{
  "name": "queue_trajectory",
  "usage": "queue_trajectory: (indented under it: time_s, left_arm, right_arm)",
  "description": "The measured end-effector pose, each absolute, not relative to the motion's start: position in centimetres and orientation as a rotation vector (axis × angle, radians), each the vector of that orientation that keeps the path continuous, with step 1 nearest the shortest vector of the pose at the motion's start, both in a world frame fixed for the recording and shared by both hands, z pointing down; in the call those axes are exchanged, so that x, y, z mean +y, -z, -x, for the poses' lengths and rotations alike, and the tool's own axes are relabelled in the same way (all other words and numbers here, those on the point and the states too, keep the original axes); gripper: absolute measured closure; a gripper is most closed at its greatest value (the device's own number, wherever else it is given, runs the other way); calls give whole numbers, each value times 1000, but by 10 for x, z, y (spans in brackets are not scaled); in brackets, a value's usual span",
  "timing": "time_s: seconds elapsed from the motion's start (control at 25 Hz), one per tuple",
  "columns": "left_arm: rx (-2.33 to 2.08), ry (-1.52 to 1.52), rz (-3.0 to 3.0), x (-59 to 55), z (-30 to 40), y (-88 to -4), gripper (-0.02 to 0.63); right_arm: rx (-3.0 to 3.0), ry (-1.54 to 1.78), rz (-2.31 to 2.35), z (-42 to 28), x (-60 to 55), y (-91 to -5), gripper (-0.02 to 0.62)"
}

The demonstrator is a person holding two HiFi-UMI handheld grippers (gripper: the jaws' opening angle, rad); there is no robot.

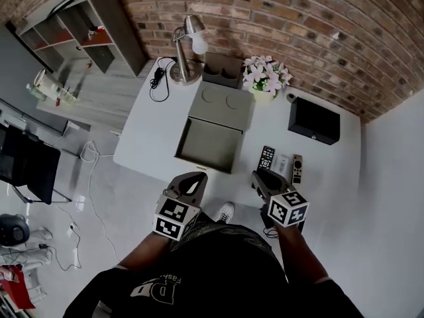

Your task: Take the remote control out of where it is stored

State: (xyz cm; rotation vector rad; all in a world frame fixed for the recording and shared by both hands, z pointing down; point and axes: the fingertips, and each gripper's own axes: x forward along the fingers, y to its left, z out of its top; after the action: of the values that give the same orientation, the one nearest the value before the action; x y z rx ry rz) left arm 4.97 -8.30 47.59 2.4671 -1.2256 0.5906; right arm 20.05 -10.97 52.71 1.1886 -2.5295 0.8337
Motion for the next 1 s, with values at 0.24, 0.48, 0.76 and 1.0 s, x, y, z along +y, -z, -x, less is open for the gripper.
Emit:
queue_trajectory:
  time_s: [0.24,0.48,0.76,1.0]
  left_arm:
    - [-1296,-546,-2434,-74,-9,-465,598]
    - [-1268,-526,-2465,-53,40,-451,599]
    - [-1169,-519,-2527,-20,103,-446,599]
    - [-1053,-504,-2592,10,137,-445,599]
  right_arm:
    - [-2690,-734,-1003,-126,-85,-489,514]
    - [-2734,-752,-954,-67,-63,-474,553]
    - [-2639,-810,-1173,-16,-34,-484,589]
    - [-2596,-859,-1355,19,4,-482,591]
